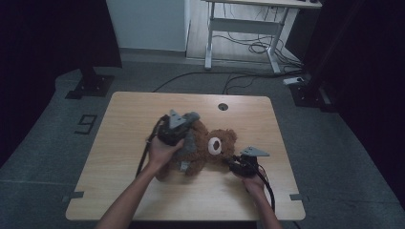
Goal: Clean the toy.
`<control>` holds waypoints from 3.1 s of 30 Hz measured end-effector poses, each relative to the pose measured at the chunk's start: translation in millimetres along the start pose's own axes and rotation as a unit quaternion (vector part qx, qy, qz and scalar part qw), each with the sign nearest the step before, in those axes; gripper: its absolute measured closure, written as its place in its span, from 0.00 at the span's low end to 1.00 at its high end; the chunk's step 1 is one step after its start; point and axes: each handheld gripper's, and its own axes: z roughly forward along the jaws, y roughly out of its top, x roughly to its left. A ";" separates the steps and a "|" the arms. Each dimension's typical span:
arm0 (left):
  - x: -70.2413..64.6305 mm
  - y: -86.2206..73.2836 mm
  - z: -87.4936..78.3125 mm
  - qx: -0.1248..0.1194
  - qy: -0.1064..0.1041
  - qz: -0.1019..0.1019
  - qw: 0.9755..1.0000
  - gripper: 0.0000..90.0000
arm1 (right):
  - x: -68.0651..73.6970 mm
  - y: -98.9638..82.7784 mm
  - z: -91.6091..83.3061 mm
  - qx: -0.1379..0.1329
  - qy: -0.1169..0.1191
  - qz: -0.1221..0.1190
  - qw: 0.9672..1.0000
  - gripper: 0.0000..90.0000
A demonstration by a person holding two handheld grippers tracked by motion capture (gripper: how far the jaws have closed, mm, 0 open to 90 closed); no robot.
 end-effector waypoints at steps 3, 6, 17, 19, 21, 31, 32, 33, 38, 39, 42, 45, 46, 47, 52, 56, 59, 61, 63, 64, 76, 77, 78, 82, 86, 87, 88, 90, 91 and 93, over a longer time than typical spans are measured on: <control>-24.0 11.3 26.4 0.011 -0.025 0.003 1.000 0.87 | 0.0 0.0 -0.1 0.000 0.000 -0.002 1.000 0.72; -44.0 16.7 49.8 0.028 -0.039 0.011 0.999 0.87 | -0.8 -0.2 -0.1 -0.001 0.001 -0.004 1.000 0.72; -62.0 7.8 79.2 0.067 -0.084 -0.029 0.994 0.86 | -0.8 -0.9 0.2 0.002 0.002 0.002 1.000 0.72; -62.1 8.4 76.4 0.063 -0.088 -0.034 0.994 0.86 | -0.5 -0.9 0.3 0.002 0.003 0.003 1.000 0.72; -65.5 10.6 73.7 0.058 -0.089 -0.031 0.994 0.87 | -0.8 -1.0 0.2 0.002 0.003 0.003 1.000 0.72; -86.1 17.4 85.3 0.069 -0.089 -0.008 0.994 0.87 | -2.1 -1.1 0.0 0.001 0.006 0.010 1.000 0.72; -85.9 15.4 88.2 0.081 -0.083 -0.002 0.993 0.87 | -2.0 -1.1 0.0 0.001 0.006 0.010 1.000 0.72; -84.9 13.1 90.2 0.083 -0.078 0.001 0.993 0.87 | -2.0 -1.1 0.1 0.001 0.006 0.011 1.000 0.72; -71.6 10.2 84.8 0.079 -0.063 -0.003 0.995 0.87 | -1.8 -1.2 0.8 0.000 0.004 0.016 1.000 0.72; -66.7 9.0 83.0 0.079 -0.053 -0.004 0.995 0.87 | -1.7 -1.2 0.8 0.000 0.003 0.017 1.000 0.72; -46.6 2.7 78.0 0.085 -0.042 -0.031 0.995 0.87 | -1.9 -1.3 1.0 0.000 0.003 0.018 1.000 0.72; -26.3 -10.3 74.5 0.097 -0.029 -0.044 0.994 0.87 | -2.7 -1.2 1.3 0.000 0.002 0.019 1.000 0.72; -19.7 -15.0 72.1 0.094 -0.032 -0.052 0.994 0.87 | -2.8 -1.1 1.4 0.000 0.002 0.020 1.000 0.72; -14.4 -18.2 68.7 0.088 -0.037 -0.063 0.993 0.87 | -2.6 -0.9 1.6 -0.001 0.002 0.019 1.000 0.72; 4.0 -20.7 49.2 0.069 -0.025 -0.073 0.995 0.87 | -1.6 -1.1 2.2 0.000 -0.001 0.016 1.000 0.72; 21.7 -25.9 35.7 0.070 -0.001 -0.073 0.995 0.88 | -1.4 -1.1 2.1 0.000 -0.002 0.018 1.000 0.72; 39.0 -36.0 25.5 0.070 0.015 -0.085 0.994 0.87 | -1.5 -1.0 2.1 0.000 -0.002 0.018 1.000 0.72; 49.1 -44.2 20.6 0.072 0.024 -0.096 0.992 0.87 | -1.3 -1.1 2.1 0.000 -0.002 0.017 1.000 0.72; 60.6 -54.5 15.8 0.077 0.033 -0.110 0.990 0.87 | -1.4 -1.0 2.1 0.000 -0.002 0.019 1.000 0.72; 65.9 -59.9 14.0 0.081 0.036 -0.118 0.989 0.88 | -1.6 -1.0 2.2 0.000 -0.001 0.019 1.000 0.72; 92.7 -84.6 3.8 0.111 0.072 -0.134 0.982 0.87 | -1.7 -0.9 2.4 0.000 -0.001 0.019 1.000 0.72; 92.9 -83.6 2.9 0.110 0.073 -0.134 0.982 0.87 | -1.7 -0.8 2.4 0.000 -0.001 0.019 1.000 0.72; 93.0 -82.0 1.6 0.110 0.073 -0.132 0.982 0.87 | -1.8 -0.8 2.4 0.000 -0.001 0.018 1.000 0.72; 86.7 -68.3 -5.4 0.085 0.069 -0.129 0.986 0.87 | -1.6 -0.8 2.3 0.001 -0.002 0.018 1.000 0.72; 70.9 -41.4 -9.1 0.056 0.043 -0.114 0.991 0.87 | -1.4 -0.7 2.4 0.000 -0.003 0.019 1.000 0.72; 66.2 -34.9 -7.9 0.051 0.040 -0.108 0.992 0.87 | -1.3 -0.8 2.5 0.000 -0.004 0.018 1.000 0.72; 60.9 -28.9 -6.2 0.050 0.038 -0.098 0.993 0.87 | -1.3 -0.7 2.6 0.000 -0.004 0.018 1.000 0.72; 50.3 -18.5 -0.8 0.051 0.041 -0.075 0.995 0.87 | -1.4 -0.7 2.6 0.000 -0.005 0.017 1.000 0.72; 46.2 -14.7 2.5 0.051 0.038 -0.071 0.995 0.87 | -1.3 -0.7 2.7 0.000 -0.007 0.016 1.000 0.72; 39.5 -9.6 10.8 0.056 0.026 -0.071 0.996 0.87 | -0.8 -0.5 3.4 -0.001 -0.012 0.014 1.000 0.72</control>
